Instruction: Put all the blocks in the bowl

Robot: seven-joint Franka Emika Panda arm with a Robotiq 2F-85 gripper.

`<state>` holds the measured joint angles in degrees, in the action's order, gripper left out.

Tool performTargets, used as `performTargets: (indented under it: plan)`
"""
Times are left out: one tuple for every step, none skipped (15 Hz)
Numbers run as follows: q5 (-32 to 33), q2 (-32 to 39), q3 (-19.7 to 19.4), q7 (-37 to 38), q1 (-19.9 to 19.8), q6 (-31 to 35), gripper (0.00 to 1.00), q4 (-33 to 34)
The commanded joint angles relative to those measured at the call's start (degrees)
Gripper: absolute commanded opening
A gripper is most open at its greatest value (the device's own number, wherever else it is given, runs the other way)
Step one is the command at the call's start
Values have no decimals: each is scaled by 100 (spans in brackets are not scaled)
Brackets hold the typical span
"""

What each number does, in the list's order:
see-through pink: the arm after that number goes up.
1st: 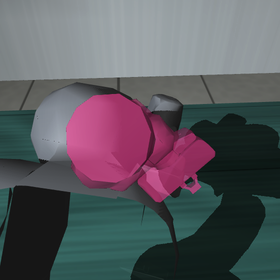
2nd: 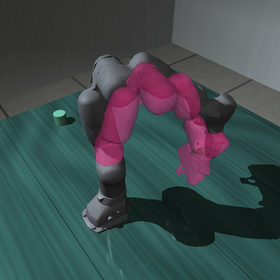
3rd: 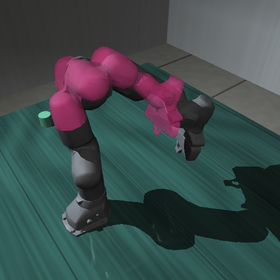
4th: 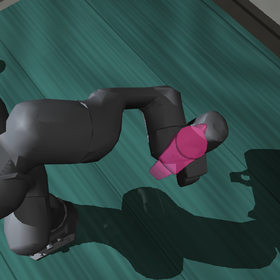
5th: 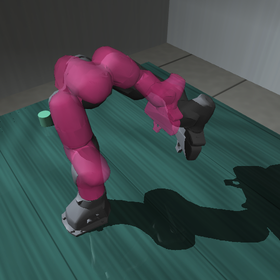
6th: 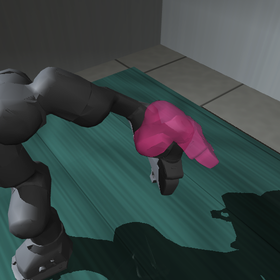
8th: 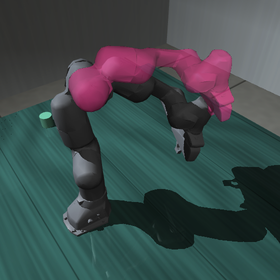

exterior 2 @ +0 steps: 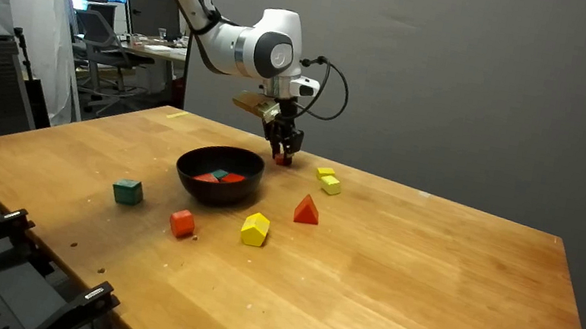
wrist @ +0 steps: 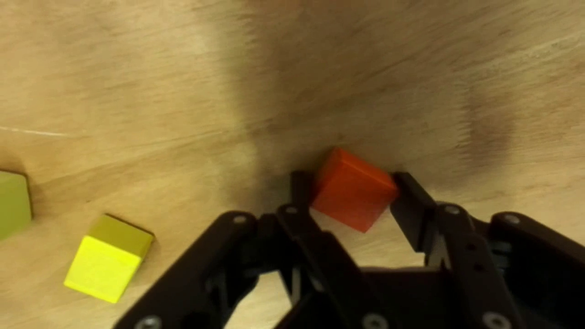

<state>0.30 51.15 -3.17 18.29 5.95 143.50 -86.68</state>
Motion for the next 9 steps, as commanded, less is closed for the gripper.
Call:
performTargets:
  plan:
    - [-281,-101,146,-106,-107,-7,21,-56]
    - [-298,-219,122,-54,-65,-12,21,-169]
    - [-289,-358,89,-15,-12,-11,21,-309]
    - [-248,-656,59,-3,53,16,21,-628]
    - [-166,-947,-4,24,139,89,21,-960]
    - [-46,-1275,-103,66,250,142,21,-1326]
    - [44,-1465,-168,88,320,161,21,-1533]
    - [147,-1681,-252,161,404,169,21,-1773]
    - [266,-1932,-352,298,505,167,21,-2048]
